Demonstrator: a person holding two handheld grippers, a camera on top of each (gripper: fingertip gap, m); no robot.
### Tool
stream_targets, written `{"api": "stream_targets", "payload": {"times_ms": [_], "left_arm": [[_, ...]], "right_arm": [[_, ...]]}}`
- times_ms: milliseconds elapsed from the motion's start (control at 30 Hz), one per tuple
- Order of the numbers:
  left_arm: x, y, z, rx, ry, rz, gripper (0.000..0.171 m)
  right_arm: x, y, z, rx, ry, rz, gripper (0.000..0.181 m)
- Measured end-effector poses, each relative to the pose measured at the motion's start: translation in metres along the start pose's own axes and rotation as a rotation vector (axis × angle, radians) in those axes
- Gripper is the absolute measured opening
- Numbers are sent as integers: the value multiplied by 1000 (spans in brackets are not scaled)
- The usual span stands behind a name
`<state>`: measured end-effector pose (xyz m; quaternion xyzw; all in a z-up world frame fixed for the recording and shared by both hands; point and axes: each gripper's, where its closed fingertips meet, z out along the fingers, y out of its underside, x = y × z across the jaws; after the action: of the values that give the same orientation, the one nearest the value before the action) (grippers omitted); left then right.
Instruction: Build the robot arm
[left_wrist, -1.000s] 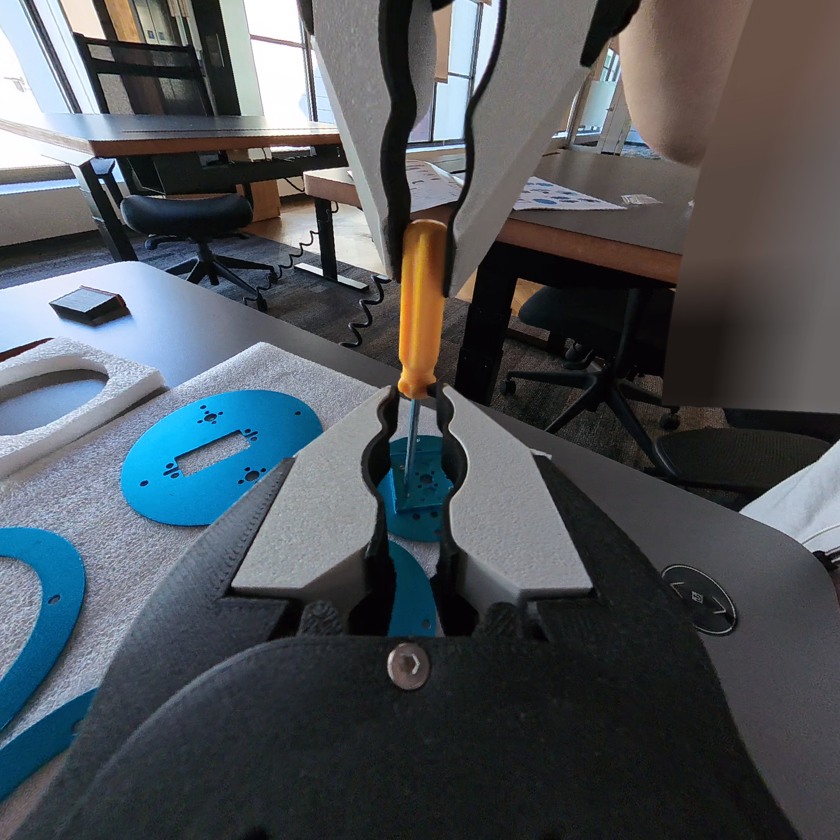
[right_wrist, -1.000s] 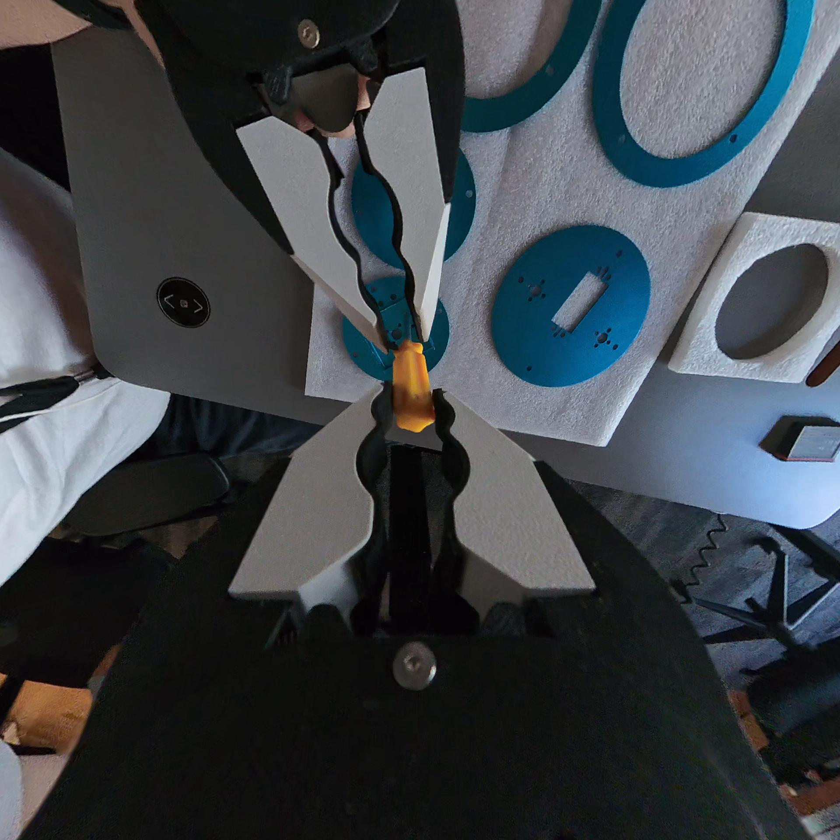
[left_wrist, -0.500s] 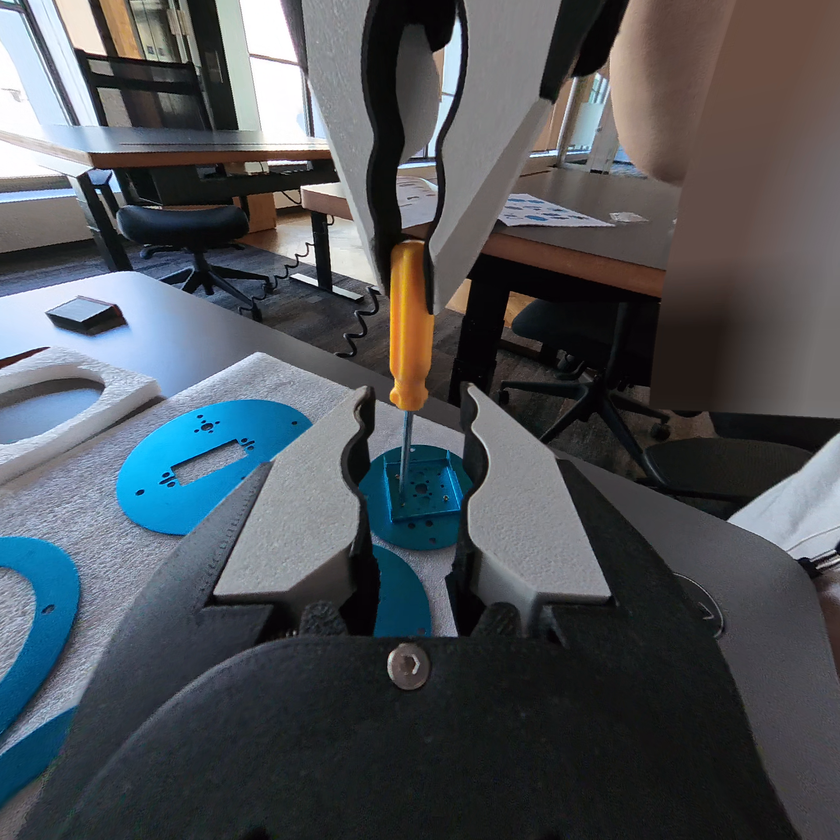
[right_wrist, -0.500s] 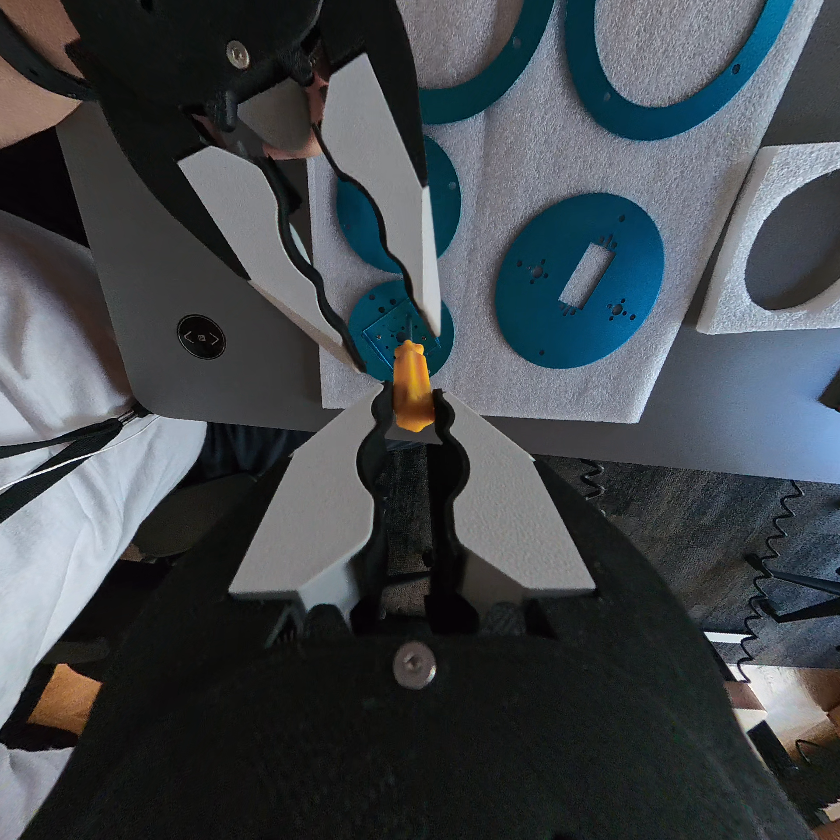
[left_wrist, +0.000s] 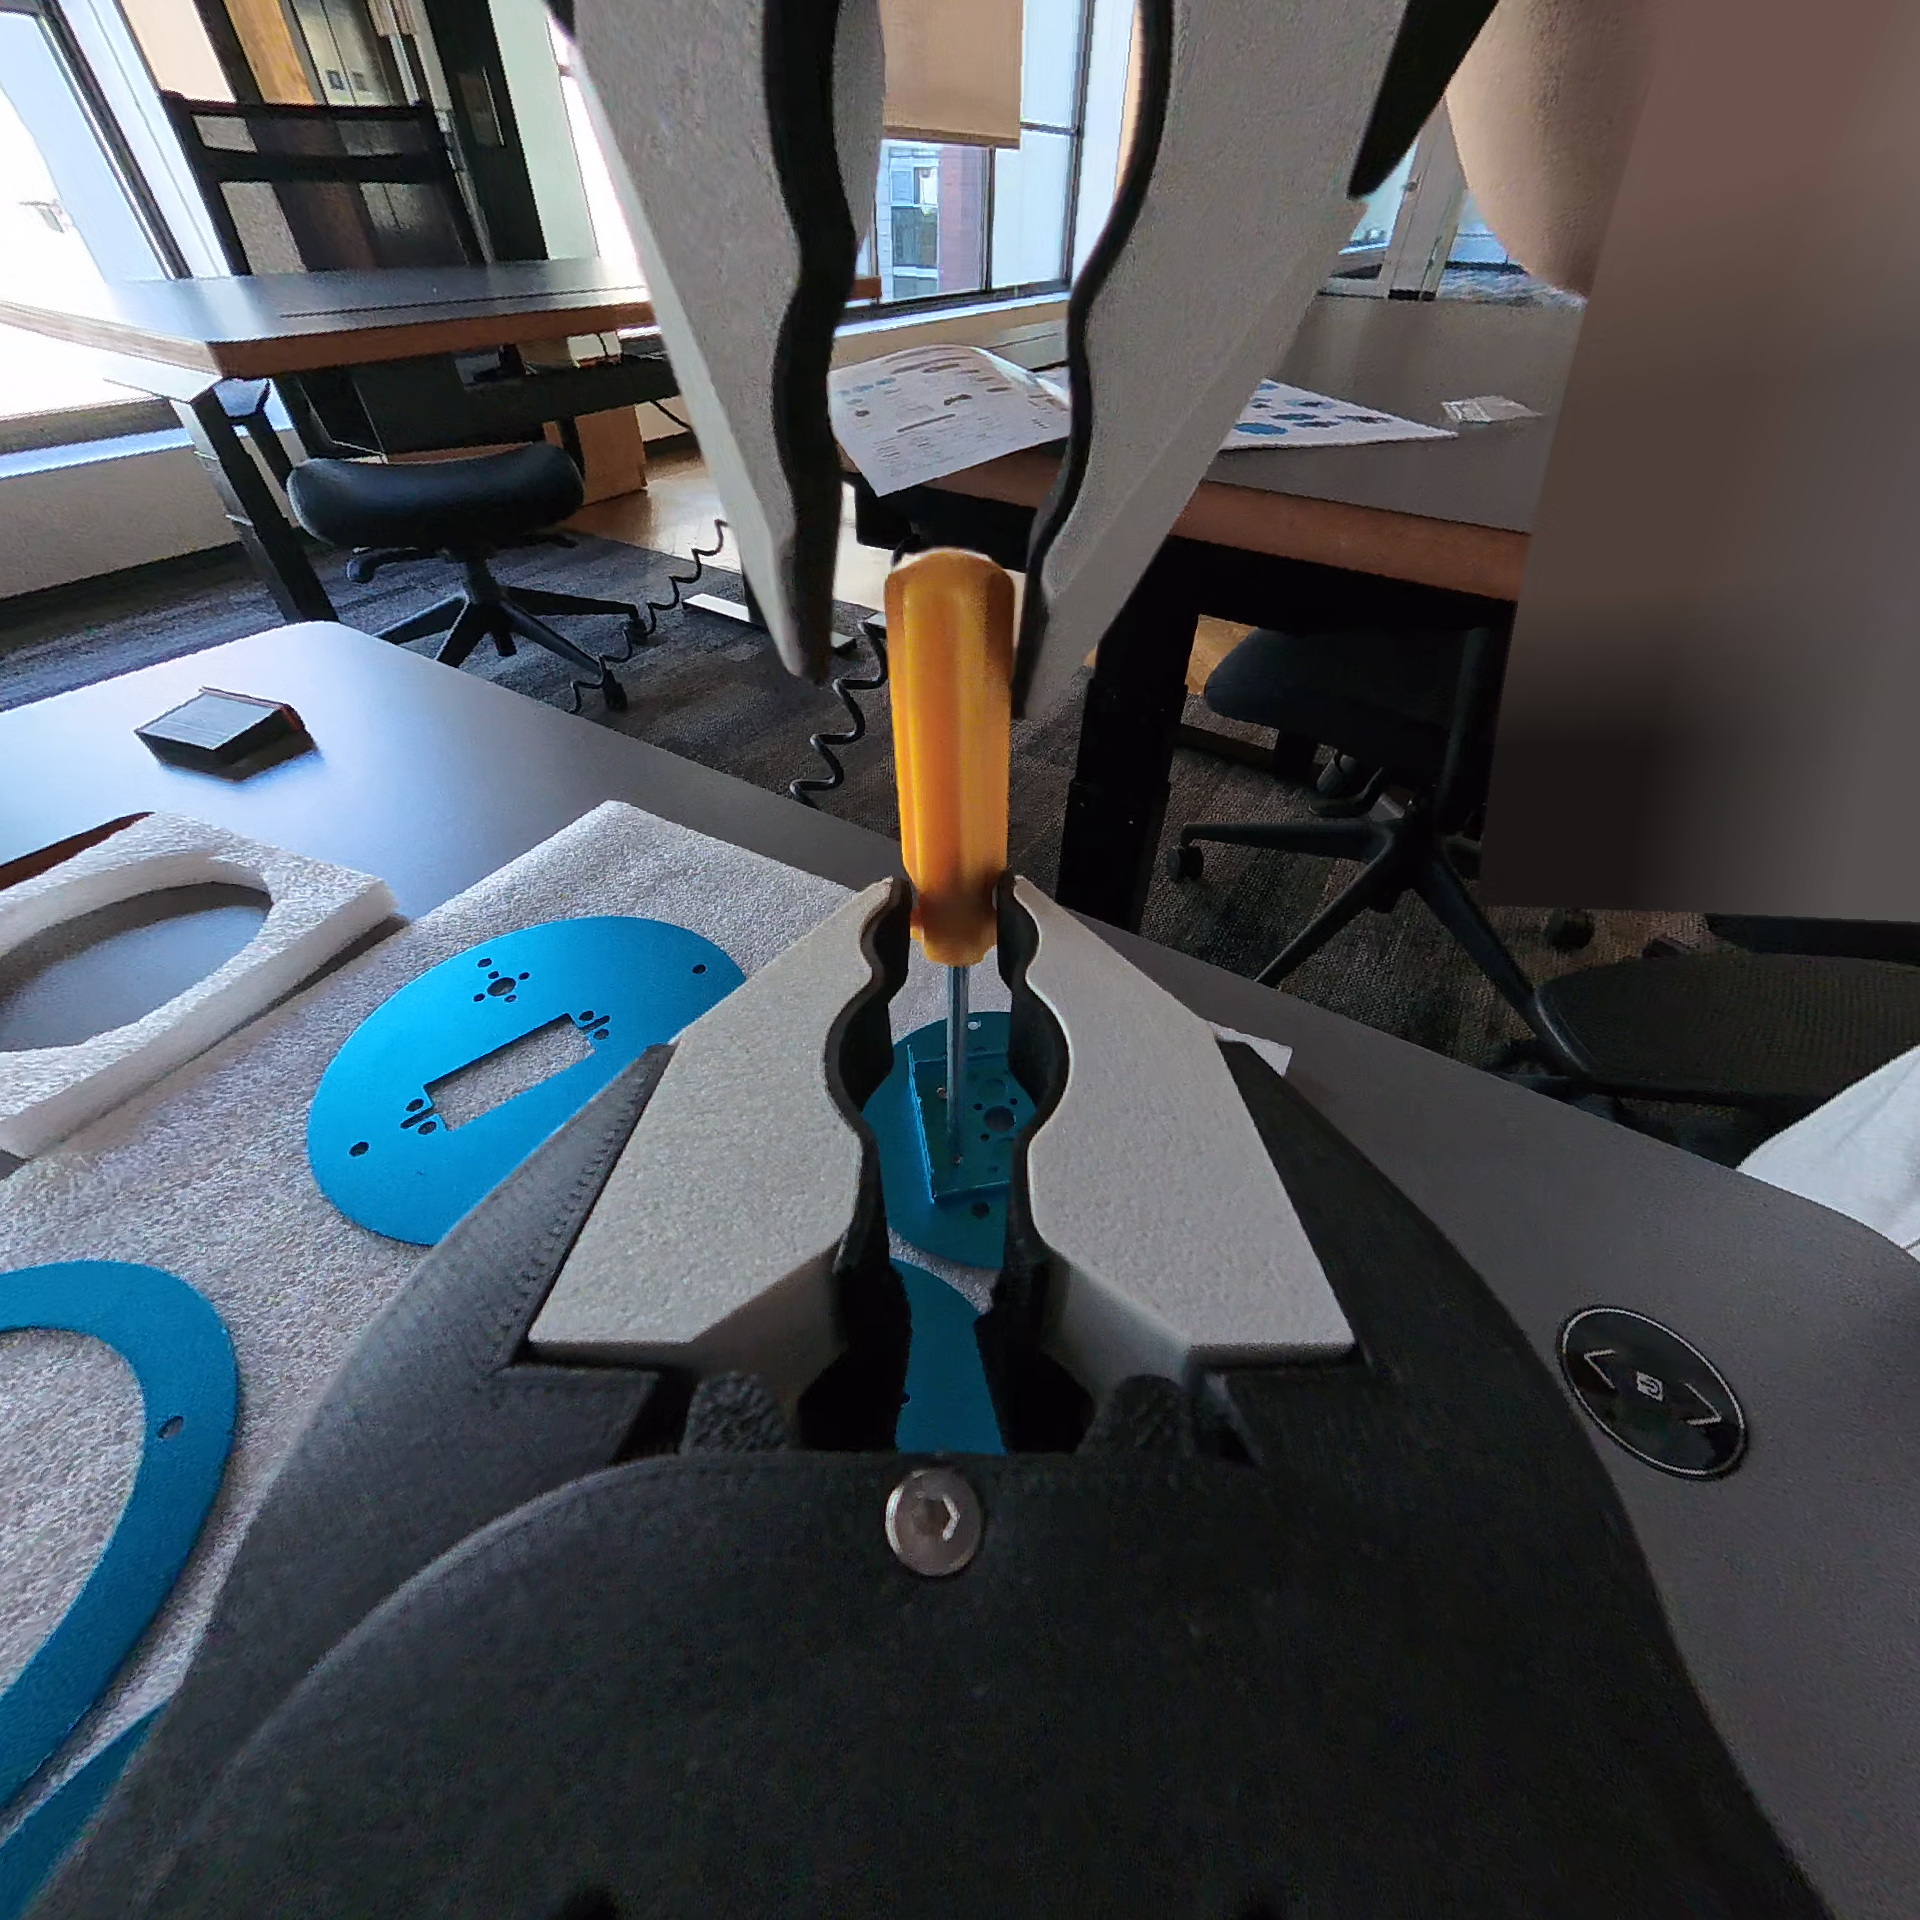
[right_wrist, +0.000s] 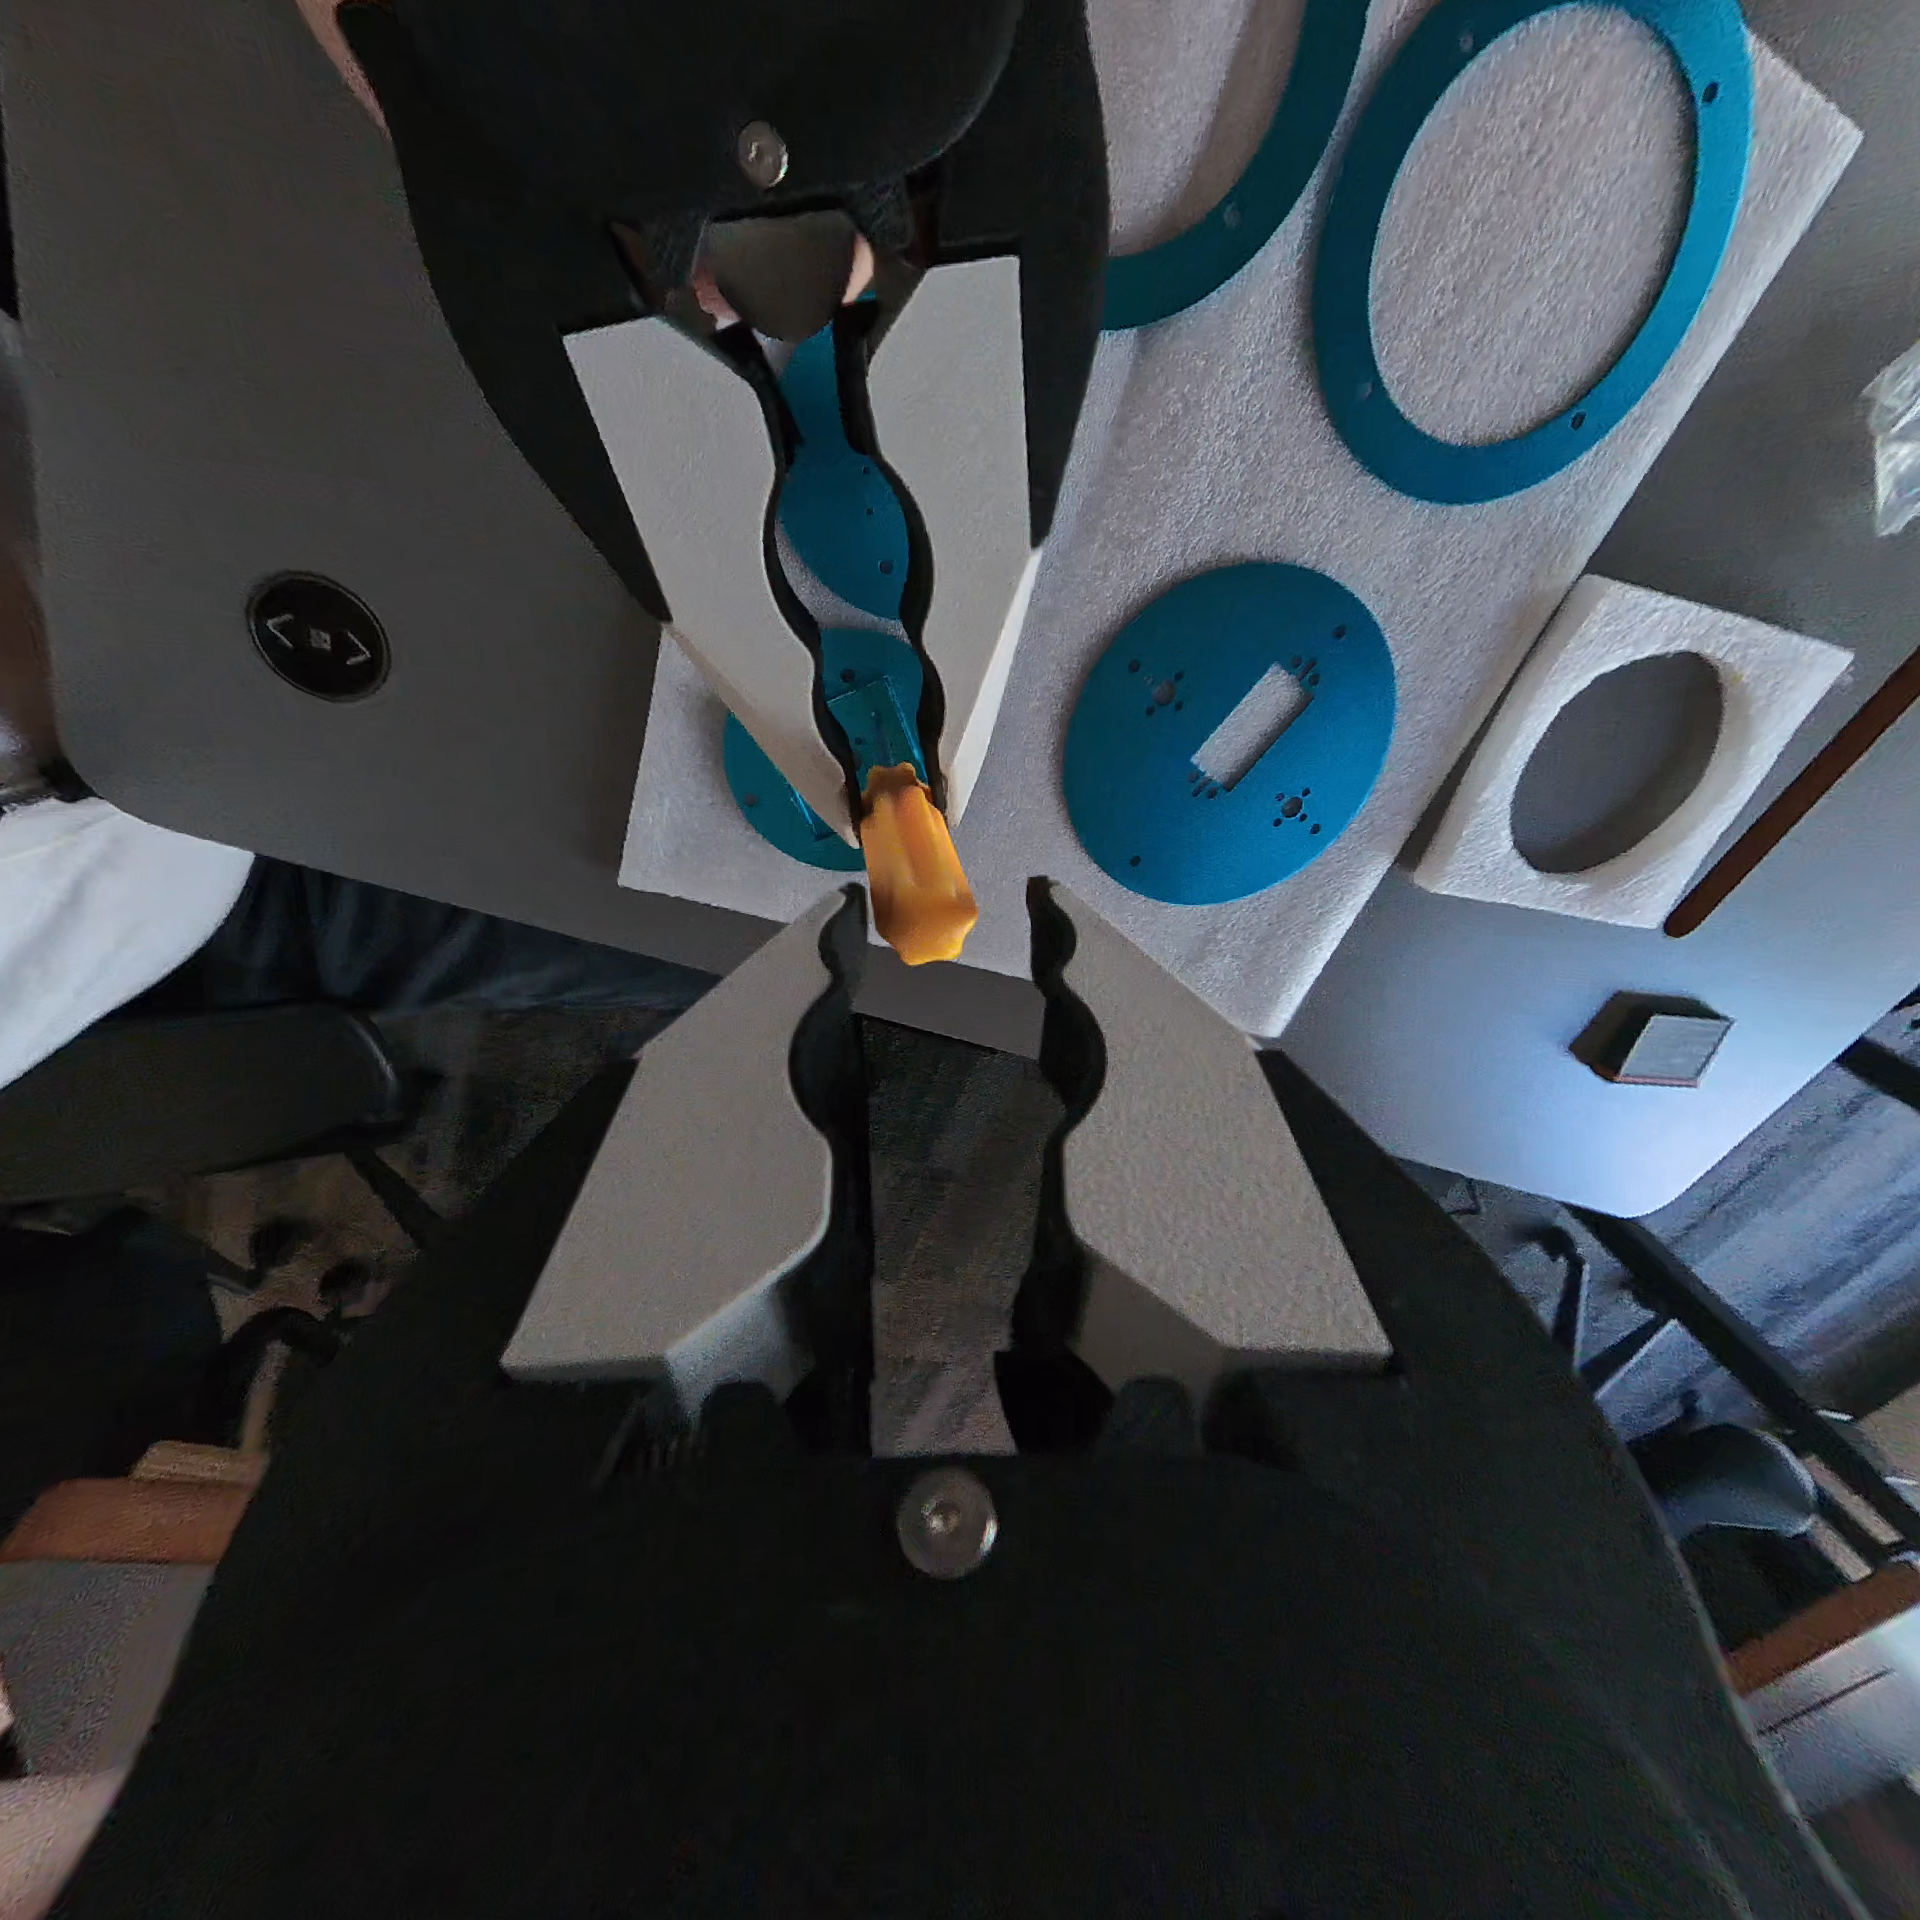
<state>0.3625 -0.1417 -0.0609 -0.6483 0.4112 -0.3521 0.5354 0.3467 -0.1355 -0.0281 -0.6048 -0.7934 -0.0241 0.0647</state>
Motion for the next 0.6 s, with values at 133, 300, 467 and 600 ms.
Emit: {"api": "stream_targets", "payload": {"times_ms": [133,300,467,600], "left_arm": [[1,1,0,-6,20,8,15],[-2,-1,-1,8,-2,-13,17],[-1,-1,-2,9,-5,11,13],[1,-1,-2,10,11,19,13]], "right_arm": [[-7,1,1,-15,-66,6,18],[-6,3,2,-34,-105,283,17],[-7,2,2,-36,-59,231,26],[-9,3,6,-59,-1,-14,26]]}}
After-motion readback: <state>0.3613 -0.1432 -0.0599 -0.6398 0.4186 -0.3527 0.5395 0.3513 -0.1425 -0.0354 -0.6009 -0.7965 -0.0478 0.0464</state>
